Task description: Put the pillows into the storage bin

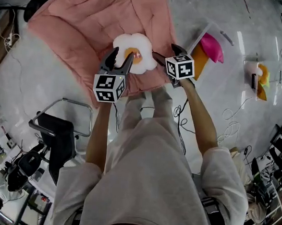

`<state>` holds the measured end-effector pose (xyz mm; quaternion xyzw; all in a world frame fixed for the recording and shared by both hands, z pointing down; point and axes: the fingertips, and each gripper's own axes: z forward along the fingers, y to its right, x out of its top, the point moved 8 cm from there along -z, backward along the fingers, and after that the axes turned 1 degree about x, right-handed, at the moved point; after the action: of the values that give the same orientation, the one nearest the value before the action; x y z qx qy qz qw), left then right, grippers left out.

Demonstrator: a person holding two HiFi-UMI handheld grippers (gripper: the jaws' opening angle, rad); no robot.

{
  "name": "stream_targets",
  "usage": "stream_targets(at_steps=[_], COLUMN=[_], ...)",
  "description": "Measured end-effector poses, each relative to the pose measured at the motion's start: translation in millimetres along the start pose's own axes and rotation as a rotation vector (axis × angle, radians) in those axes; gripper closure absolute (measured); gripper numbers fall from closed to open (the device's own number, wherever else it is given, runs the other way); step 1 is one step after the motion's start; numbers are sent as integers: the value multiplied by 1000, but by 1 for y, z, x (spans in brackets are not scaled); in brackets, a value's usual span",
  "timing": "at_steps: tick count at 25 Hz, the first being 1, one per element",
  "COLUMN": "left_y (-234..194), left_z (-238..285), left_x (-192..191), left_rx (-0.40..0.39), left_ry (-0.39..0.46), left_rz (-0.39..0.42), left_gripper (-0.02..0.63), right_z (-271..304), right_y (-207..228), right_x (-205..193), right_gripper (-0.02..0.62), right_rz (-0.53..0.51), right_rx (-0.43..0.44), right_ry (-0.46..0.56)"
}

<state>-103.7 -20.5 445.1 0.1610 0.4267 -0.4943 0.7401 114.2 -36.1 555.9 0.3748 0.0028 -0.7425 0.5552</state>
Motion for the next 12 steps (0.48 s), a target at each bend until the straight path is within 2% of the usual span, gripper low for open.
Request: stream_targets(at_steps=[5, 12], left_y=[-46, -97], left_z=[-32, -42], left_x=[-38, -78], left_rx=[83, 109], left_ry=[-6, -19], left_rz=[-93, -166], left_gripper=[377, 377], right_z=[65, 151], right_y=[-42, -64], right_x=[3, 13], right_gripper=[173, 172], right_rz=[-125, -235], right_rx=[56, 36], right_ry=[-104, -204])
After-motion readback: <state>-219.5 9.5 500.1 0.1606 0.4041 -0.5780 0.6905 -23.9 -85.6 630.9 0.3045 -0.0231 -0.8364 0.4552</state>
